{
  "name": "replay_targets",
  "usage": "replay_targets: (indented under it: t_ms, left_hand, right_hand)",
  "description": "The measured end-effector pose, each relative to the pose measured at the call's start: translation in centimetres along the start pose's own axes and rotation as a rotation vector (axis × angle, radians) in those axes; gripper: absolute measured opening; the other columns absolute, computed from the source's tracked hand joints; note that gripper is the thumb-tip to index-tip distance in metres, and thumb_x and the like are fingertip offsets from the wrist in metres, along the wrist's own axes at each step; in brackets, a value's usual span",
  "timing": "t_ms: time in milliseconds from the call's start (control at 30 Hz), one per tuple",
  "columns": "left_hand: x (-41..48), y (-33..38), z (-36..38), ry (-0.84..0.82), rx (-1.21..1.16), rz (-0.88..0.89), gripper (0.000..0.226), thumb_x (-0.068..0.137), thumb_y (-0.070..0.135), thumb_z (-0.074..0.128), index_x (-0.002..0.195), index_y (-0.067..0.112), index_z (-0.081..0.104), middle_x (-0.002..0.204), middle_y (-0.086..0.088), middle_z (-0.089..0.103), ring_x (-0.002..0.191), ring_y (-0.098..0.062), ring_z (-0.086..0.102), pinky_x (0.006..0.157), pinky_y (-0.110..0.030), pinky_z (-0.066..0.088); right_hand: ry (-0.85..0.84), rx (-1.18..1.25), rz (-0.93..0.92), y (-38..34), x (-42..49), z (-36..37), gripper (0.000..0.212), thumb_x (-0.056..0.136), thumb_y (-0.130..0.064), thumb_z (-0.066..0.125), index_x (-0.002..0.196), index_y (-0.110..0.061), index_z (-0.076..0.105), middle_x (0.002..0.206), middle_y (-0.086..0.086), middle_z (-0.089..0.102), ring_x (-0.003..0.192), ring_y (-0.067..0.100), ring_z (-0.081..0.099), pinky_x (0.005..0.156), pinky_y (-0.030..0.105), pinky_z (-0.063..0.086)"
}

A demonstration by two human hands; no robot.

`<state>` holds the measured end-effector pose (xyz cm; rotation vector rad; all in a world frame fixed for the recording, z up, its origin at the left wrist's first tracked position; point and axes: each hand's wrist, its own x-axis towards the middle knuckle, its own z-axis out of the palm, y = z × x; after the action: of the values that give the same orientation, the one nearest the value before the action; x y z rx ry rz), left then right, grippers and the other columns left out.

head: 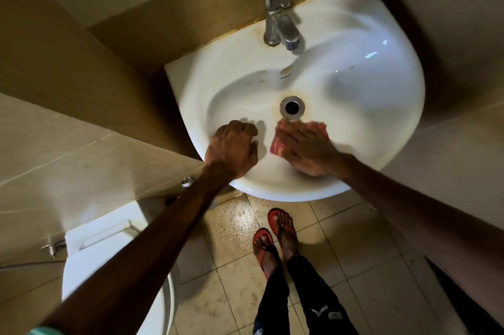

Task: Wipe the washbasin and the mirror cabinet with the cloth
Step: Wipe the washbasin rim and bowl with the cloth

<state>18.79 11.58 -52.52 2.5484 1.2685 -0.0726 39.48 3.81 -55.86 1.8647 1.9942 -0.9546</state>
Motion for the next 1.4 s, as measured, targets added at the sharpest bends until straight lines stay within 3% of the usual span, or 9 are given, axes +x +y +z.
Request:
replay_targets:
  t_ms: [200, 300, 533, 633, 733, 800, 1033, 1200, 1400]
  left_hand:
    - [0.0, 0.2, 0.1, 0.042, -0.011, 0.009, 0.028, 0.090, 0.029, 0.062, 0.115, 0.020, 0.068, 0.117, -0.002, 0.071, 0.119, -0.021, 0.062, 0.102, -0.035, 0.047]
    - [0.1, 0.2, 0.2, 0.048, -0.018, -0.006, 0.027, 0.089, 0.029, 0.063, 0.114, 0.019, 0.069, 0.117, -0.003, 0.072, 0.120, -0.022, 0.062, 0.102, -0.035, 0.047]
    - [0.3, 0.3, 0.1, 0.019, -0.017, -0.005, 0.029, 0.091, 0.032, 0.062, 0.117, 0.021, 0.069, 0.121, -0.003, 0.070, 0.122, -0.022, 0.060, 0.104, -0.035, 0.044]
    - [0.4, 0.3, 0.0, 0.027, -0.014, -0.003, 0.029, 0.092, 0.032, 0.062, 0.117, 0.021, 0.070, 0.123, -0.003, 0.070, 0.122, -0.021, 0.060, 0.104, -0.035, 0.044]
    - [0.4, 0.5, 0.0, 0.036, -0.023, -0.004, 0.029, 0.092, 0.031, 0.062, 0.117, 0.019, 0.071, 0.123, -0.005, 0.070, 0.122, -0.022, 0.061, 0.105, -0.035, 0.044]
    - [0.3, 0.6, 0.0, 0.045, -0.029, -0.008, 0.029, 0.092, 0.030, 0.063, 0.116, 0.018, 0.071, 0.123, -0.006, 0.070, 0.122, -0.022, 0.061, 0.105, -0.035, 0.044]
    - [0.2, 0.7, 0.0, 0.066, -0.018, -0.014, 0.028, 0.090, 0.030, 0.063, 0.114, 0.019, 0.072, 0.123, -0.006, 0.071, 0.120, -0.023, 0.063, 0.106, -0.037, 0.046]
    - [-0.1, 0.8, -0.3, 0.075, -0.018, -0.029, 0.026, 0.090, 0.027, 0.063, 0.112, 0.017, 0.072, 0.121, -0.007, 0.072, 0.118, -0.025, 0.063, 0.102, -0.038, 0.048]
    - [0.0, 0.1, 0.4, 0.077, -0.015, -0.042, 0.025, 0.090, 0.026, 0.061, 0.112, 0.017, 0.071, 0.120, -0.008, 0.072, 0.116, -0.027, 0.064, 0.099, -0.041, 0.050]
  right_hand:
    - [-0.206, 0.034, -0.181, -0.1, -5.5, -2.5, 0.065, 0.109, -0.057, 0.014, 0.167, -0.028, 0.006, 0.175, -0.004, -0.006, 0.162, 0.021, -0.006, 0.131, 0.045, -0.003]
    - [-0.087, -0.063, -0.094, 0.6, -1.9, -1.7, 0.075, 0.100, -0.062, 0.001, 0.167, -0.029, 0.000, 0.175, -0.002, -0.010, 0.162, 0.024, -0.006, 0.129, 0.049, -0.001]
    - [0.203, -0.149, -0.024, 4.0, 6.0, 0.8, 0.074, 0.098, -0.051, 0.021, 0.157, -0.012, 0.041, 0.165, 0.017, 0.037, 0.150, 0.043, 0.039, 0.118, 0.064, 0.031]
    - [0.185, -0.253, -0.172, 4.0, 3.0, 0.3, 0.042, 0.103, -0.032, 0.046, 0.140, -0.013, 0.047, 0.148, 0.022, 0.057, 0.134, 0.048, 0.057, 0.096, 0.064, 0.054]
    - [0.070, -0.199, -0.275, 2.6, -1.8, -1.0, 0.045, 0.111, -0.024, 0.046, 0.155, -0.016, 0.043, 0.166, 0.013, 0.036, 0.153, 0.038, 0.034, 0.119, 0.057, 0.035]
    - [0.073, -0.095, -0.262, 2.1, -4.8, -1.2, 0.050, 0.114, -0.038, 0.031, 0.161, -0.023, 0.036, 0.170, -0.002, 0.030, 0.158, 0.019, 0.025, 0.128, 0.033, 0.014]
    - [0.377, 0.019, -0.364, 0.4, -11.2, 1.4, 0.055, 0.106, -0.054, 0.039, 0.152, -0.027, 0.053, 0.156, -0.006, 0.053, 0.145, 0.015, 0.049, 0.120, 0.045, 0.037]
    - [0.726, -0.055, -0.430, -3.3, -9.9, 5.3, 0.045, 0.102, -0.035, 0.064, 0.146, -0.027, 0.060, 0.153, -0.007, 0.056, 0.140, 0.014, 0.055, 0.115, 0.042, 0.043]
    - [0.879, -0.218, -0.434, -6.1, -8.1, 6.8, 0.053, 0.100, -0.013, 0.062, 0.151, -0.025, 0.054, 0.159, -0.003, 0.050, 0.145, 0.019, 0.049, 0.118, 0.039, 0.039]
